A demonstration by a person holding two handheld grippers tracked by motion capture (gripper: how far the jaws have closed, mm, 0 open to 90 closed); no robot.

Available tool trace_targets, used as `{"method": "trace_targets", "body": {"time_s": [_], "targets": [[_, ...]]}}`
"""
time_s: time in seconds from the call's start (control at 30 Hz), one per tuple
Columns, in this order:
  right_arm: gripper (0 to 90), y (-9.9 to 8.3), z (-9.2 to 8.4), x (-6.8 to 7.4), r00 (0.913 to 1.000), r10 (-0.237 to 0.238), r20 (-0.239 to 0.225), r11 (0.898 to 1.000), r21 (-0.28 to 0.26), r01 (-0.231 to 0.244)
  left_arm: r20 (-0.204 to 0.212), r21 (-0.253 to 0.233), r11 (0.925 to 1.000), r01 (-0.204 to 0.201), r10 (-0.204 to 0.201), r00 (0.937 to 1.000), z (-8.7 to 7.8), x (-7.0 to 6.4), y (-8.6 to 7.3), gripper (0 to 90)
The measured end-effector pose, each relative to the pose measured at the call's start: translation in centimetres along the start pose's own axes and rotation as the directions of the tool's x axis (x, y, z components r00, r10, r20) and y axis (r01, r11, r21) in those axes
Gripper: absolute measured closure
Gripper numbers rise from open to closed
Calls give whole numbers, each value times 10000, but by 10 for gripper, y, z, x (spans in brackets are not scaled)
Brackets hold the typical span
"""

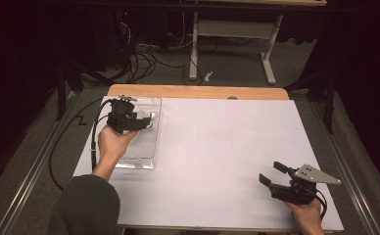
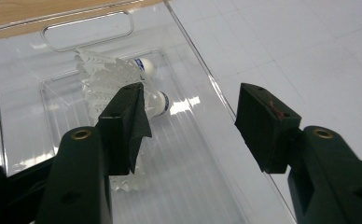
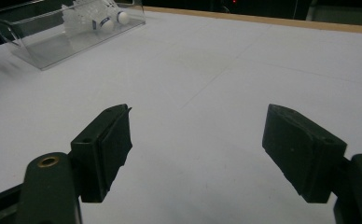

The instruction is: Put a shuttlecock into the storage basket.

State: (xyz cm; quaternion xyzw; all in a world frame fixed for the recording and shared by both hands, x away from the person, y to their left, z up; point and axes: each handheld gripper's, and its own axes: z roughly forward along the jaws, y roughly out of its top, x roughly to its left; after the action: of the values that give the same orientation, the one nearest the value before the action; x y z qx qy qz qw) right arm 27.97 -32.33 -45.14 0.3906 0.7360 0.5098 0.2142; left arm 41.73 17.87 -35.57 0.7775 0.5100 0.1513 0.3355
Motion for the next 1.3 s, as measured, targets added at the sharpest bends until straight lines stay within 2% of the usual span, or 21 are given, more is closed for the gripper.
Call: {"method": "trace_targets", "body": {"time_s": [0.3, 0.53, 1.3], "targets": [[240, 0, 0, 0, 10000, 6, -3, 10000, 10, -5, 94, -259, 9996, -111, 114, 9999, -6, -4, -5, 427], [240, 0, 0, 0, 10000, -20, -6, 10000, -2, 20, 243, -291, 9995, -73, 80, 9997, -7, -6, -10, 427], [240, 0, 0, 0, 10000, -8, -16, 10000, 5, 8, 456, -517, 9980, -351, 375, 9983, -15, -15, -16, 427]]}}
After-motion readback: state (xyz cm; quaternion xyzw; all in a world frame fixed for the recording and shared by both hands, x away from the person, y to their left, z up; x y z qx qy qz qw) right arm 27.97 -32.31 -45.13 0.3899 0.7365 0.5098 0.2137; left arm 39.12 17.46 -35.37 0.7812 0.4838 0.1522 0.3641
